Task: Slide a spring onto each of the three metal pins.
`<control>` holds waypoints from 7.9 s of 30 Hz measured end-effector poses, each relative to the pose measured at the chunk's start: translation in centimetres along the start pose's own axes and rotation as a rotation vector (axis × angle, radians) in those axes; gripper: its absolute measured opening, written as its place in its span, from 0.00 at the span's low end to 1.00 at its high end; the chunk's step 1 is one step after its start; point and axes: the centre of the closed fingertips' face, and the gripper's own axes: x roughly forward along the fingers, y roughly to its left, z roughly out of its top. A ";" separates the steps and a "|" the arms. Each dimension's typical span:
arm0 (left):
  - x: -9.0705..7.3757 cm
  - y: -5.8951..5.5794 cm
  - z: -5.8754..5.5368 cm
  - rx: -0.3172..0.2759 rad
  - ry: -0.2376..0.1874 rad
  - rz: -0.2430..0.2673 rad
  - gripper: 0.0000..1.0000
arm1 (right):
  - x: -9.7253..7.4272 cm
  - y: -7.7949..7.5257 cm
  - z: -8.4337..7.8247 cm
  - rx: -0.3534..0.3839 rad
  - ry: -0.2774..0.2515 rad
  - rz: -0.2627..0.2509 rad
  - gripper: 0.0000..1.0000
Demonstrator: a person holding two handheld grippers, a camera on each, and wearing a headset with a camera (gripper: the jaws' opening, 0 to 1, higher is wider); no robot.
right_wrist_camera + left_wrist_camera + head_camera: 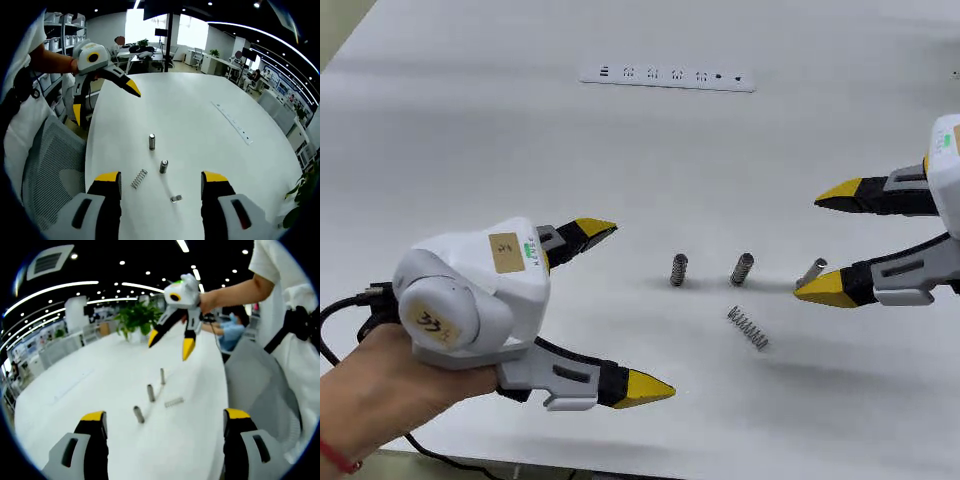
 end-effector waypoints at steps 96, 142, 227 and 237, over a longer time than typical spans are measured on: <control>14.1 -2.6 -6.9 0.355 0.681 -0.259 0.14 | -7.7 4.9 -14.9 0.297 -0.229 -0.124 0.89; 13.6 -3.8 -6.3 0.282 0.614 -0.276 0.10 | -6.3 5.5 -13.8 0.287 -0.227 -0.097 0.88; 5.1 -5.5 14.3 -0.221 -0.341 -0.116 0.11 | -9.5 2.5 7.4 0.857 -0.835 0.005 0.13; 5.3 -5.9 14.3 -0.225 -0.332 -0.137 0.11 | -9.7 3.1 7.7 0.799 -0.796 0.007 0.11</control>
